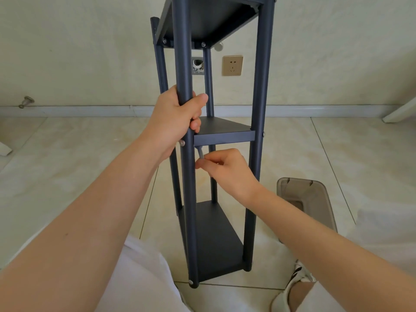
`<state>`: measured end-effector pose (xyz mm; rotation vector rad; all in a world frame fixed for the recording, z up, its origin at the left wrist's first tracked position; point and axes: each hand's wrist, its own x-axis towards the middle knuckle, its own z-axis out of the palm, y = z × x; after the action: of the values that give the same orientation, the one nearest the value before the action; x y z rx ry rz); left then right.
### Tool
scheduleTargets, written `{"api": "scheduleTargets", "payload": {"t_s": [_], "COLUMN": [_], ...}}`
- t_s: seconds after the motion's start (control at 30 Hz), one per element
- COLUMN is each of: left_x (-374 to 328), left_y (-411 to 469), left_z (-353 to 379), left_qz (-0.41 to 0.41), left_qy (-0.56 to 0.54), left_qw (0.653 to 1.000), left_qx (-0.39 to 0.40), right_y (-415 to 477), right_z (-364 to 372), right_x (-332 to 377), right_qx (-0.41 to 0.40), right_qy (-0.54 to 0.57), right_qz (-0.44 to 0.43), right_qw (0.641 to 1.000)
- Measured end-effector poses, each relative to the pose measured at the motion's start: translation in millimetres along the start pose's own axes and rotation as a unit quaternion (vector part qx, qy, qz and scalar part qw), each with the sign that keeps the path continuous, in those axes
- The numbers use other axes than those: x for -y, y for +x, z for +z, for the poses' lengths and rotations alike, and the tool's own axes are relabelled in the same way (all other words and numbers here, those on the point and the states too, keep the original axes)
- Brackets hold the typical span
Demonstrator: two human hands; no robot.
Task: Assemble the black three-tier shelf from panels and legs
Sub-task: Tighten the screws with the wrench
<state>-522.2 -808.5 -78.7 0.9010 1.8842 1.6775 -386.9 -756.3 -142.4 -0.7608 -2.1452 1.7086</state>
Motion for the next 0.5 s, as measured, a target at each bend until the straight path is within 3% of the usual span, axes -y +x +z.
{"api": "scheduleTargets", "payload": {"t_s": [0.5], "left_x": [1.6], "left_y": [1.3], "left_z": [-8.4], "left_qz": [0.001], "left_qy": [0.000], "left_qw": [1.000], "left_qx": [0.007], "right_y": [9.6], "right_z": [3.6], "right_x": [-1.5], "right_qx": [-0.025], "right_qy": [-0.023], "right_qz": [-0.022], "right_qw": [0.999]}}
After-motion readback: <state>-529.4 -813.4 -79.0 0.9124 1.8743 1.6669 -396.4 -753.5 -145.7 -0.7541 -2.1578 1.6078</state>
